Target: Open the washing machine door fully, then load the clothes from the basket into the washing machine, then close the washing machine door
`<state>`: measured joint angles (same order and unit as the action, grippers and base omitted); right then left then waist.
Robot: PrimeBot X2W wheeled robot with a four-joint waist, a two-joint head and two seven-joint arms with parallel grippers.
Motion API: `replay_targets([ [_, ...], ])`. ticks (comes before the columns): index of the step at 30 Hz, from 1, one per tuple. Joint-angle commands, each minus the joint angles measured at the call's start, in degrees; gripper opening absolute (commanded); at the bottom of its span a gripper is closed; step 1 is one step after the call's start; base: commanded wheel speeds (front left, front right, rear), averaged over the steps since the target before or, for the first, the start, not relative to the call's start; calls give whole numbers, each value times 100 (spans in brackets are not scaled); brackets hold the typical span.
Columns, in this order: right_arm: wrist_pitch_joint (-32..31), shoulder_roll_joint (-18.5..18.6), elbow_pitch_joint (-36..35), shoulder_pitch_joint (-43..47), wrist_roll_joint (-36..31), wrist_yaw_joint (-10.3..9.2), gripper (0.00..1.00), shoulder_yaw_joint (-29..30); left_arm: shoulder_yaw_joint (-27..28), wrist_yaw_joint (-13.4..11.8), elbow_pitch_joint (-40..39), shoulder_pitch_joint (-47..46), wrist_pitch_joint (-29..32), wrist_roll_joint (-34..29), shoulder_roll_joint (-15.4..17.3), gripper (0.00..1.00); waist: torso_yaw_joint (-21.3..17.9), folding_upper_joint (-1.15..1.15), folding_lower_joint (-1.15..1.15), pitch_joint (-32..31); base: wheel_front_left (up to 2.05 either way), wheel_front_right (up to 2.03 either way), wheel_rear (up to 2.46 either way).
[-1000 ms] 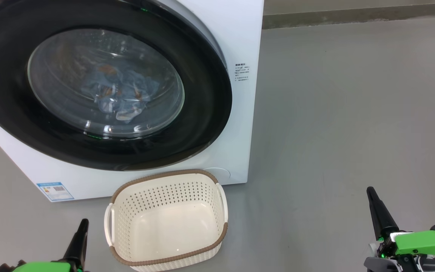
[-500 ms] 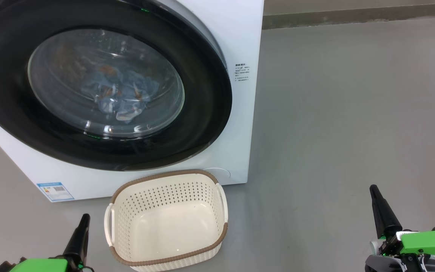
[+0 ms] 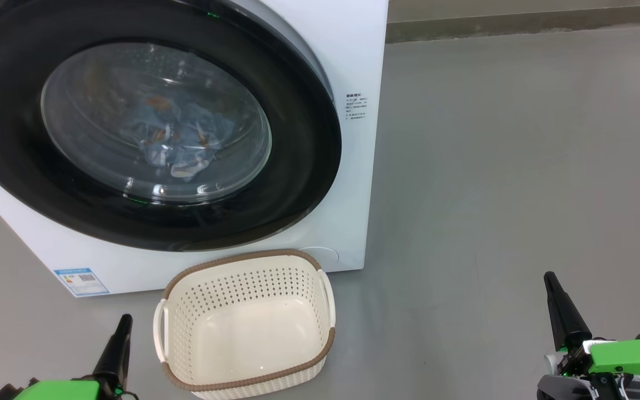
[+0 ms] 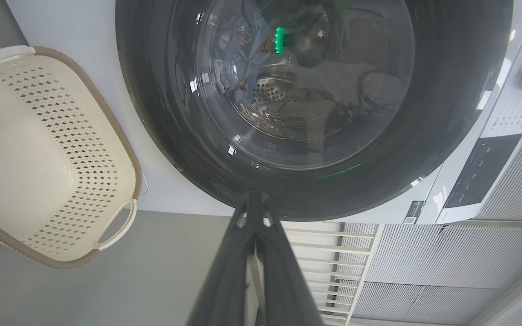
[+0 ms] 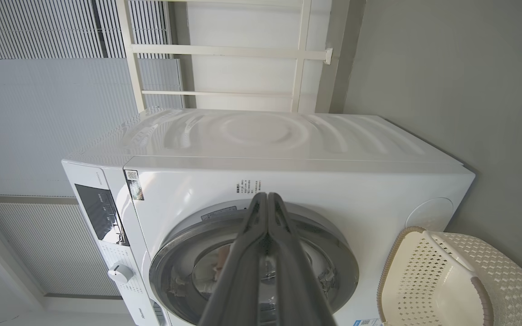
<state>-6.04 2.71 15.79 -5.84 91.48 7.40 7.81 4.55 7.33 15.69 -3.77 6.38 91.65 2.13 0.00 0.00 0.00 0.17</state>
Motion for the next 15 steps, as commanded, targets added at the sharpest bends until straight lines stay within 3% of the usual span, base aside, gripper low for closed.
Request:
replay_targets([
  [1,-49,17,-177,-35,65,9,0,-124,203,15,-166,-242,16,46,75,0,0,0,0,0,0,0,0],
  [15,-48,17,-177,-35,66,9,0,-125,201,15,-166,-242,15,47,75,0,0,0,0,0,0,0,0],
])
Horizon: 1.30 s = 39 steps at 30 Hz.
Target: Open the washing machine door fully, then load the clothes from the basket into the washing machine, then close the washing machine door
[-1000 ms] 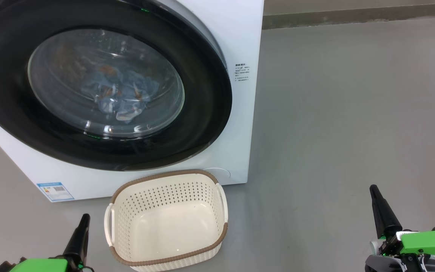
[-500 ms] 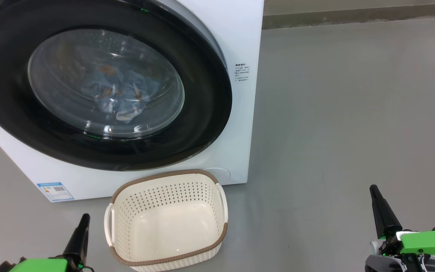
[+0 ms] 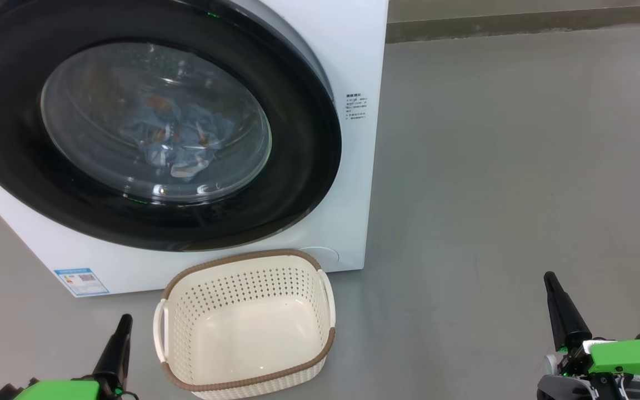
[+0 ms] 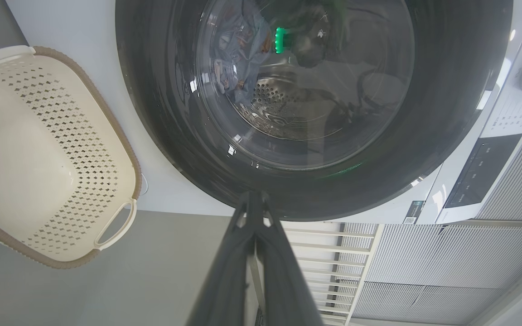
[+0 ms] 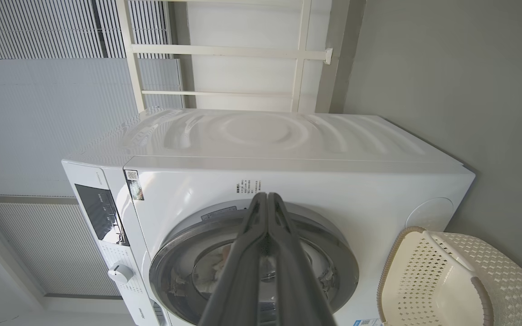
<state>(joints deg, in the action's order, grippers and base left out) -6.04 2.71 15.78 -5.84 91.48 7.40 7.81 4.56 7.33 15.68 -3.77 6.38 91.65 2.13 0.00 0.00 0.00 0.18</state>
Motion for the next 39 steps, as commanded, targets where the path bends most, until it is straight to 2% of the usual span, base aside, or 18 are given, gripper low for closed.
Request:
replay_targets([
  [1,-48,17,-176,-35,66,9,0,-125,200,15,-165,-242,15,47,75,0,0,0,0,0,0,0,0],
  [39,-46,17,-176,-35,68,9,0,-127,198,15,-165,-242,13,50,75,0,0,0,0,0,0,0,0],
])
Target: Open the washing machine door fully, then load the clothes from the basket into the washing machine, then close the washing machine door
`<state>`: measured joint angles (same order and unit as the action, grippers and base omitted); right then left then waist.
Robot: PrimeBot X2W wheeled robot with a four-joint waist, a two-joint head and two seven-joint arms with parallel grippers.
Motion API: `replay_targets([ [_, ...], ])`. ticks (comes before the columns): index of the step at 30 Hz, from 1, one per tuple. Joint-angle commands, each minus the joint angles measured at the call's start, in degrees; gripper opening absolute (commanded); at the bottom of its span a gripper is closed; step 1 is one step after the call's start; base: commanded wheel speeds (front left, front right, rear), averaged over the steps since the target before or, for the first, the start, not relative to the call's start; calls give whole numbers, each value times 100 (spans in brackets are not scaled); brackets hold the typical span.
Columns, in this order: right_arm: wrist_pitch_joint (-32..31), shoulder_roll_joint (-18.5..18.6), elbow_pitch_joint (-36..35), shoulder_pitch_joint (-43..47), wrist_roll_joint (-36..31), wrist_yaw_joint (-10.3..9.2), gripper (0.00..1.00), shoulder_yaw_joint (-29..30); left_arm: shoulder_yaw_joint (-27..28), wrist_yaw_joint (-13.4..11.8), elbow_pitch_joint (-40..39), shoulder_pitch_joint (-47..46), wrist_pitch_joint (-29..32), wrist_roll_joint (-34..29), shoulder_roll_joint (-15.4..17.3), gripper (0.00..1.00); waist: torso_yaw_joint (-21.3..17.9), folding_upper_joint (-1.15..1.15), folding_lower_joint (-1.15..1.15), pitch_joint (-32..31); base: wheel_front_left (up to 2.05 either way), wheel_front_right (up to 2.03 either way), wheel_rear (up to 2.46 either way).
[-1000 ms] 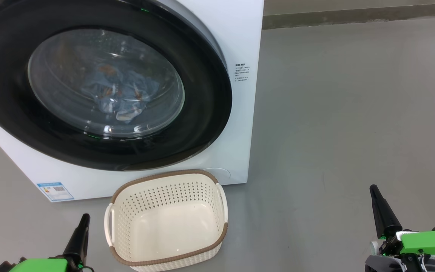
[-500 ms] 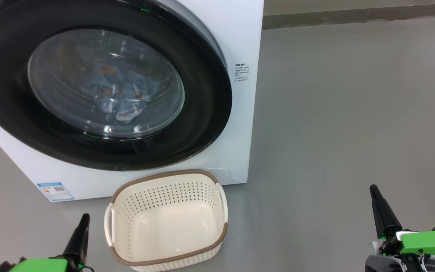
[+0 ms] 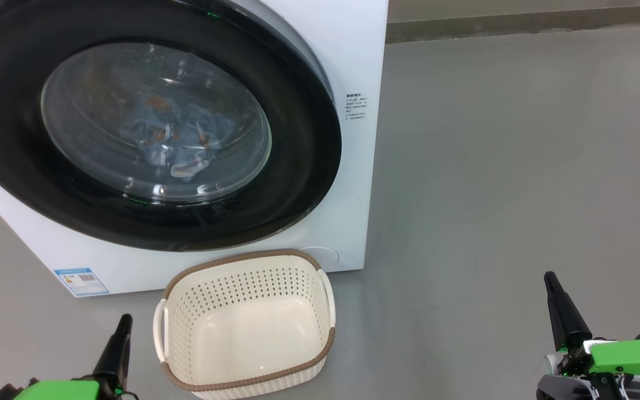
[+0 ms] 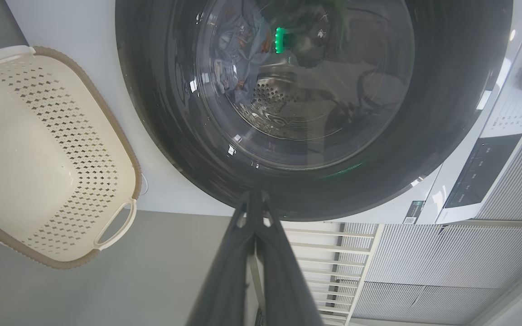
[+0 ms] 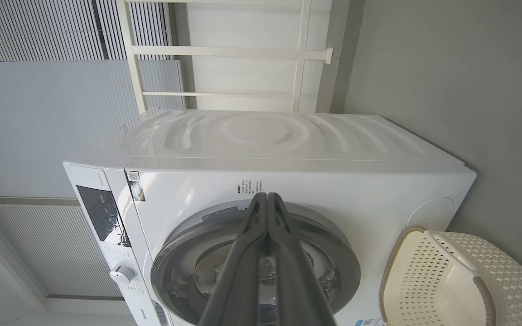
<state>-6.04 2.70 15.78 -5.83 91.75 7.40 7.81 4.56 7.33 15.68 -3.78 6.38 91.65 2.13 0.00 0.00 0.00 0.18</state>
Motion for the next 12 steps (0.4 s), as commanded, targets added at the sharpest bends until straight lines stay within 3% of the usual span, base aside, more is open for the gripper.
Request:
replay_targets([
  [1,-46,18,-176,-35,40,9,0,-127,198,15,-165,-241,13,50,75,0,0,0,0,0,0,0,0],
  [12,-46,18,-176,-35,40,9,0,-127,197,15,-165,-241,12,50,75,0,0,0,0,0,0,0,0],
])
